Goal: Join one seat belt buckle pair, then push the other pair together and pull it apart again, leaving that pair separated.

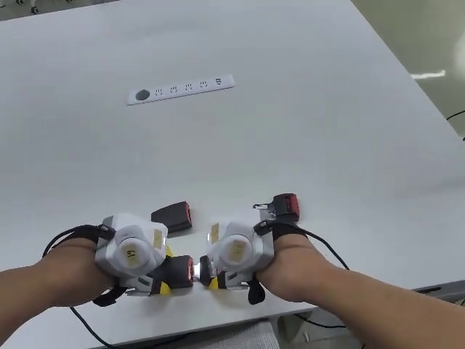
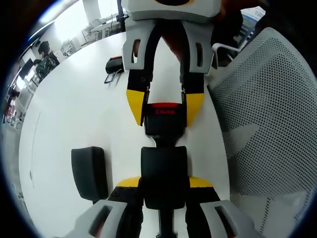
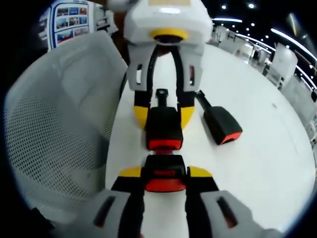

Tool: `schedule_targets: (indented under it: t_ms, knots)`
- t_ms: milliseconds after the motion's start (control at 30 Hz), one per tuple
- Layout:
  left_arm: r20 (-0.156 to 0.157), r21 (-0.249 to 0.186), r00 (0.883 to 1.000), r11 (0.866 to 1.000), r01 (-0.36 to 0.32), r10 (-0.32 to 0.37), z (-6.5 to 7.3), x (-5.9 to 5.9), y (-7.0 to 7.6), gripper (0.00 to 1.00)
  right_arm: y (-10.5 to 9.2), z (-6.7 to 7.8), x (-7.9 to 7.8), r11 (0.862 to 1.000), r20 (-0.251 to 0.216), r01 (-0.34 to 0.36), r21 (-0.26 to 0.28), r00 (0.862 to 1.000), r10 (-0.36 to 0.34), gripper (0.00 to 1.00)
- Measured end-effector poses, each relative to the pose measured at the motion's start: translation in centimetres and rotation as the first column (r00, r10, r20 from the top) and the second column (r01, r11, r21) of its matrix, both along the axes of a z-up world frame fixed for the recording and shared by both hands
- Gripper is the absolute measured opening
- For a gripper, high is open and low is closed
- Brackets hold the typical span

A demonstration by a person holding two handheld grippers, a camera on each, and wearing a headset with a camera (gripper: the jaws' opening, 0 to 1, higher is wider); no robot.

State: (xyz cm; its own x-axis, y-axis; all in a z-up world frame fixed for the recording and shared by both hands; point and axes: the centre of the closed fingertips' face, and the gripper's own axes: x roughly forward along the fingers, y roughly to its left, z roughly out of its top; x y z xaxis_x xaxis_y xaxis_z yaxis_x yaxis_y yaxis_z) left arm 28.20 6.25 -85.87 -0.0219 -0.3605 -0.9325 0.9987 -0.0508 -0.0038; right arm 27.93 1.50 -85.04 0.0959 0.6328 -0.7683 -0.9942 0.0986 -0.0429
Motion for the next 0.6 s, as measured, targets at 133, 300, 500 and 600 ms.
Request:
schedule_targets:
  t_ms: [133, 300, 500, 600]
  knots:
    - [0.001, -0.005, 1.0, 1.0, 0.006, -0.006, 0.0, 0.02, 0.0, 0.32, 0.21, -0.02, 0.09, 1.0, 0.001, -0.007, -0.003, 1.0, 0.007, 0.28]
    - [0.003, 0.01, 1.0, 1.0, 0.014, -0.014, -0.03, 0.05, 0.16, 0.32, 0.38, -0.02, 0.05, 1.0, 0.0, -0.006, -0.001, 1.0, 0.006, 0.28]
    - [-0.006, -0.001, 1.0, 1.0, 0.01, -0.01, -0.13, 0.17, 0.23, 0.32, 0.11, 0.03, -0.13, 1.0, 0.006, -0.014, 0.004, 1.0, 0.014, 0.28]
    - [-0.003, -0.005, 1.0, 1.0, -0.017, 0.017, -0.11, 0.19, 0.25, 0.32, -0.16, -0.04, -0.1, 1.0, 0.008, -0.014, 0.01, 1.0, 0.014, 0.28]
